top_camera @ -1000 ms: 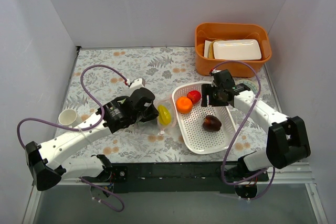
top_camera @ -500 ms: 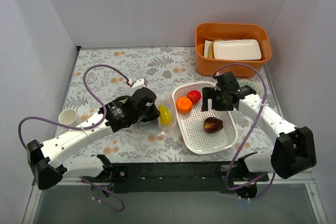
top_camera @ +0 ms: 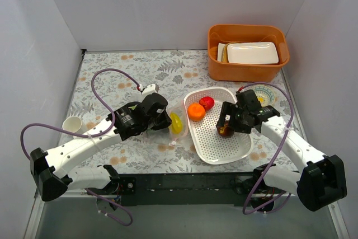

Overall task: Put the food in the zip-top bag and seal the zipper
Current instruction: Pick up the fake fruit from the bin.

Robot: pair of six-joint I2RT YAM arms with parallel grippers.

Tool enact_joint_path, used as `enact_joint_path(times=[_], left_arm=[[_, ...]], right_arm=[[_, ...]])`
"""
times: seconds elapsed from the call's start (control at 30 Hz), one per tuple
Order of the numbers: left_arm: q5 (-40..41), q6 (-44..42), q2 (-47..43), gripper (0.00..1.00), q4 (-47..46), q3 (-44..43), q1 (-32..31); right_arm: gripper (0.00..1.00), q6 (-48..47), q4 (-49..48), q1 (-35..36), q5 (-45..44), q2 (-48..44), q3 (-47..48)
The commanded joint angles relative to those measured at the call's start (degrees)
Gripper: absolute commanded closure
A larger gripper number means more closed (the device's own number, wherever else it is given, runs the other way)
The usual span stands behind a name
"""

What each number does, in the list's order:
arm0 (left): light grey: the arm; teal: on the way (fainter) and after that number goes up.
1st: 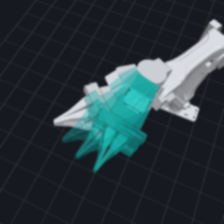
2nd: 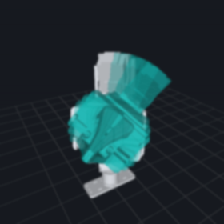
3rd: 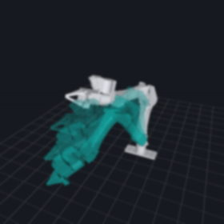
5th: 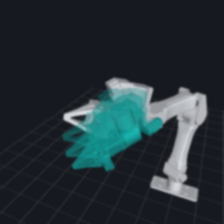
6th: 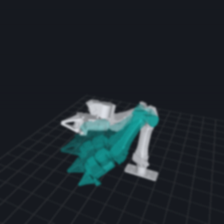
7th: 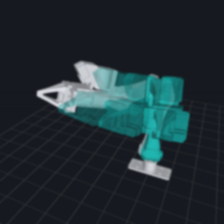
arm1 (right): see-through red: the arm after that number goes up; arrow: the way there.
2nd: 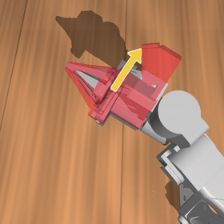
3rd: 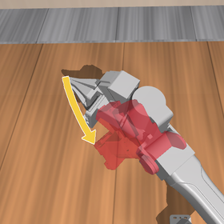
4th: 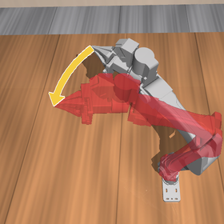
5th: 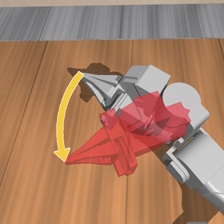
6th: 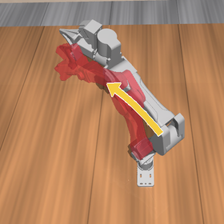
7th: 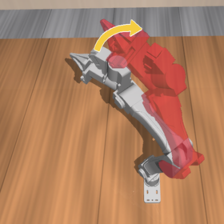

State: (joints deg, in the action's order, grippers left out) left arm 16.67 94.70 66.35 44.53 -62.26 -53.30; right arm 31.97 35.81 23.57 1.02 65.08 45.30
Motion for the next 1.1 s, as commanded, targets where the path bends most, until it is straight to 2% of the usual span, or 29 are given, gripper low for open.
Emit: enact_joint_path(times=[0.0, 0.27, 0.5, 0.8, 1.07], left_arm=[[-0.4, -0.7, -0.1, 1.0, -0.9, -0.3, 0.4], [-0.1, -0.7, -0.8, 1.0, -0.3, -0.2, 0.4], [0.0, -0.7, -0.8, 1.0, -0.3, -0.2, 0.4], [0.6, -0.2, -1.6, 1.0, 0.2, 0.4, 0.5], [0.1, -0.4, -1.2, 1.0, -0.1, 0.6, 0.5]], right_arm=[[0.02, 6.5, -4.4, -0.3, 0.6, -2.1, -2.0], [0.02, 6.2, -5.5, -0.3, -0.8, 0.7, -0.1], [0.02, 6.2, -2.8, -0.3, -5.7, 3.6, 2.7], [0.02, 2.8, -2.8, -0.2, -5.5, 7.2, 3.9], [0.07, -1.2, -2.3, -0.2, -6.4, 10.2, 4.6]])
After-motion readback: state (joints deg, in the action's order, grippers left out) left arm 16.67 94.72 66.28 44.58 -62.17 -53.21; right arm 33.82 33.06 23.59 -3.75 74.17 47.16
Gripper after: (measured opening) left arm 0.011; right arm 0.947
